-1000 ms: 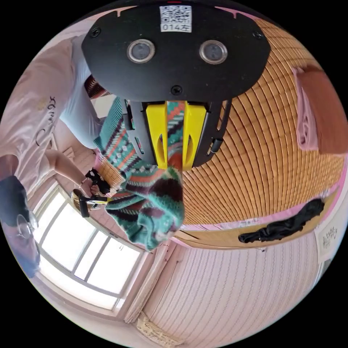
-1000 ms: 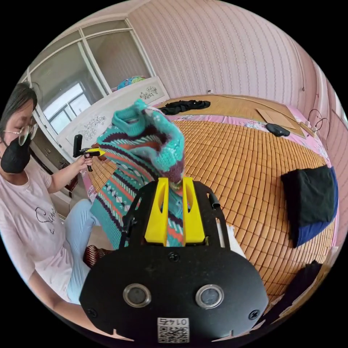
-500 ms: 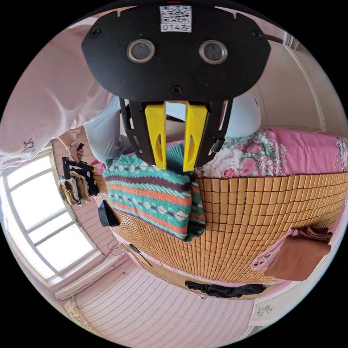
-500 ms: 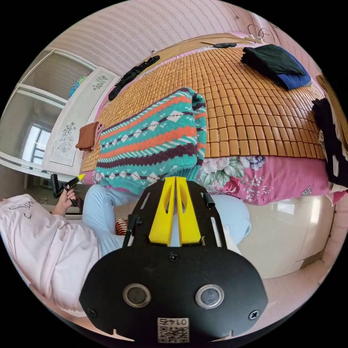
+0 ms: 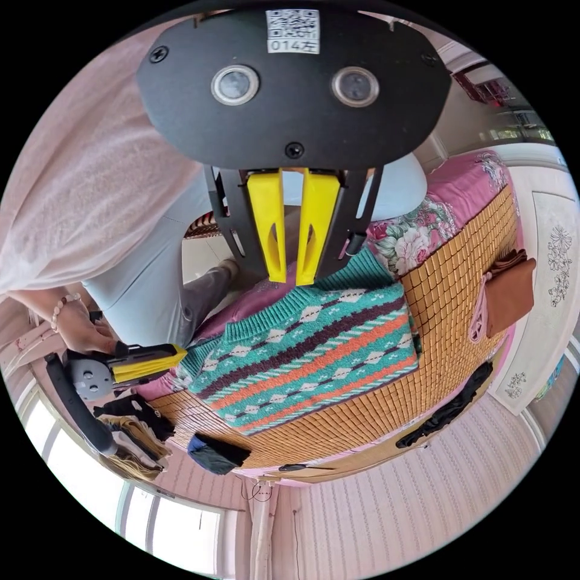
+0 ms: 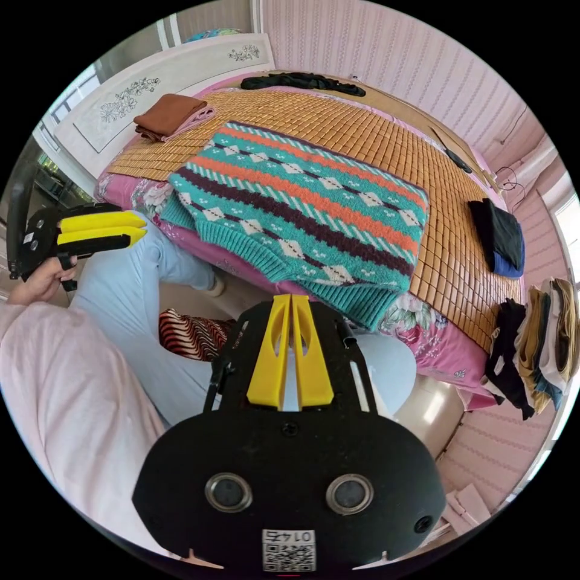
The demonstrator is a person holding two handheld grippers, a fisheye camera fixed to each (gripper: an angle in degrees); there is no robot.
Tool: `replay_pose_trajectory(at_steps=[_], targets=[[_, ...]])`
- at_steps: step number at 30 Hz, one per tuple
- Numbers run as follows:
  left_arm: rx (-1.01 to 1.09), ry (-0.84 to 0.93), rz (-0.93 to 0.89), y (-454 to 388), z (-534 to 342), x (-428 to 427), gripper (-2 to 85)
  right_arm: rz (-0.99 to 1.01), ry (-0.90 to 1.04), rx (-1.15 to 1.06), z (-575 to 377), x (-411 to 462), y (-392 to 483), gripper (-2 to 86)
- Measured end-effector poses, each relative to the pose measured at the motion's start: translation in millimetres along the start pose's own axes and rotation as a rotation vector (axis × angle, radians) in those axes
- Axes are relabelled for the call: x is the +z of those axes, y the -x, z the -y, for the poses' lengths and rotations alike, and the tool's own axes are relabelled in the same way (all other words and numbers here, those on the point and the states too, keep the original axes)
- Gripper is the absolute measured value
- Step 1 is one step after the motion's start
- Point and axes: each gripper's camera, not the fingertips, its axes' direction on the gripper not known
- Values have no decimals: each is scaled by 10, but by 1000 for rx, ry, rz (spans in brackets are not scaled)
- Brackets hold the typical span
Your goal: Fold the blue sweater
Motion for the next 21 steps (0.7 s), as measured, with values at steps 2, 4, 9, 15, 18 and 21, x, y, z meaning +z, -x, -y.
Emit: replay_pose_trajectory(at_steps=[2,4,9,15,18,21], targets=[[15,1,-62,-81,-10,21,5,84,20,18,193,28,78,-7],[2,17,-84,-97,0,68,-4,139,-15,52,319,-2,117,-6],[-63,26,-127,-86,86,158,-9,208,0,26,837,20,290,-8],[-31,56,-132,-209,249,345,-10,82,81,-75,1810,133,679,-9],[-7,73,-161,-285,394,460,-10,161,133,-115,2406,218,845,-9],[39,57,-149,-394,603,549,-10,50,202,-128,3100,365,987,-10]])
